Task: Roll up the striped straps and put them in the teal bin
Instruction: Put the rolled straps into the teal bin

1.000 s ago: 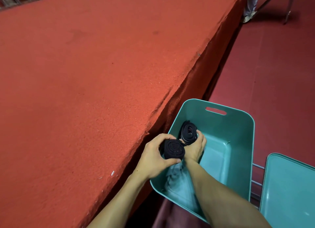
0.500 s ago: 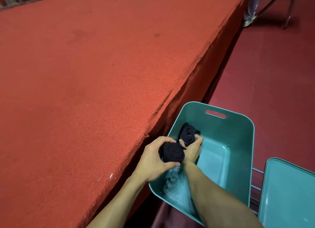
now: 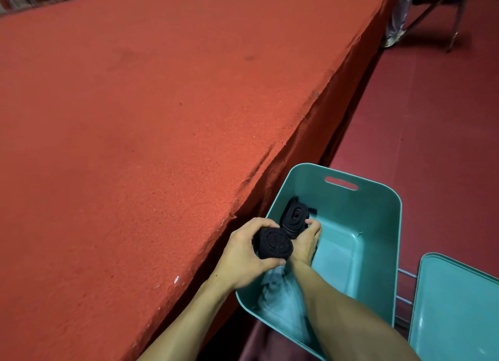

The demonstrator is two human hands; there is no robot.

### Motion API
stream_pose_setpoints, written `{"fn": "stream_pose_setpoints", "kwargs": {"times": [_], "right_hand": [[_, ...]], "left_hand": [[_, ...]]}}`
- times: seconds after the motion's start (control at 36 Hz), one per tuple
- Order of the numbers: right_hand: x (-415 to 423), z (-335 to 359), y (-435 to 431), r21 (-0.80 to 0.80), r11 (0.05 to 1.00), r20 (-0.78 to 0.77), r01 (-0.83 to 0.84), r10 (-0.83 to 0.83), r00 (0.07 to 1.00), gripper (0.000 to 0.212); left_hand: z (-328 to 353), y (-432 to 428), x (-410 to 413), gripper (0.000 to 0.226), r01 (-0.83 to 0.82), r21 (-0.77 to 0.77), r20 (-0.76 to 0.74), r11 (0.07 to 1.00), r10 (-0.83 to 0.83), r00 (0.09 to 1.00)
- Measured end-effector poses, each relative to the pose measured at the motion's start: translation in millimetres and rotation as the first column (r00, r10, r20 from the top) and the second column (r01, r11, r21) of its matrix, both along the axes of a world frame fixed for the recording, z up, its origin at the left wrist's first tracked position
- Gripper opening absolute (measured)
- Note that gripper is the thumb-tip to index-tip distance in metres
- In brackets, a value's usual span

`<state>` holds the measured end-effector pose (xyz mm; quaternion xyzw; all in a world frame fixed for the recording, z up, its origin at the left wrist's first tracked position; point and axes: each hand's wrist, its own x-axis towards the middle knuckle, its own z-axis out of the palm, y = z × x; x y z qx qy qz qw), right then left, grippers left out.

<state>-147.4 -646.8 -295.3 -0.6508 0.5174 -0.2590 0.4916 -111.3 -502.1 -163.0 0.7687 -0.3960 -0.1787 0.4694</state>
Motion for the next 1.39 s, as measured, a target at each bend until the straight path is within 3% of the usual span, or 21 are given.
{"fn": "stream_pose_setpoints", "kwargs": {"times": [0.19,0.58,1.06,1.22,1.39], "right_hand": [[-0.9,-3.2,-2.3,-0.047,0.999,-0.023,-0.019,0.018,1.000,0.053],[-32.2,10.0,-24.8,0.025,0.978,-0.060,-0.206,0.207,0.976,0.058],[-48.3,36.1,-25.7,0.064,0.977,-0.082,-0.206,0.210,0.974,0.049],[-52.7,68.1,-22.3,-0.003,0.972,0.030,-0.234,0.234,0.972,0.037],[-68.6,106.9,-19.3,0.107,0.895,0.354,-0.432,0.372,0.858,0.032]], "left_hand": [[-0.9,0.0,0.5,0.060,0.003,-0.006,0.010,1.000,-0.003,1.000],[5.3,-0.8,-0.3,0.057,0.034,0.052,0.103,0.998,-0.039,0.994],[3.4,-5.2,0.7,0.060,0.071,0.073,0.141,0.995,-0.080,0.987],[2.7,-6.9,-0.9,0.061,0.066,0.087,0.134,0.994,-0.077,0.988],[2.9,-6.3,0.9,0.060,0.071,0.079,0.149,0.994,-0.083,0.985]]}}
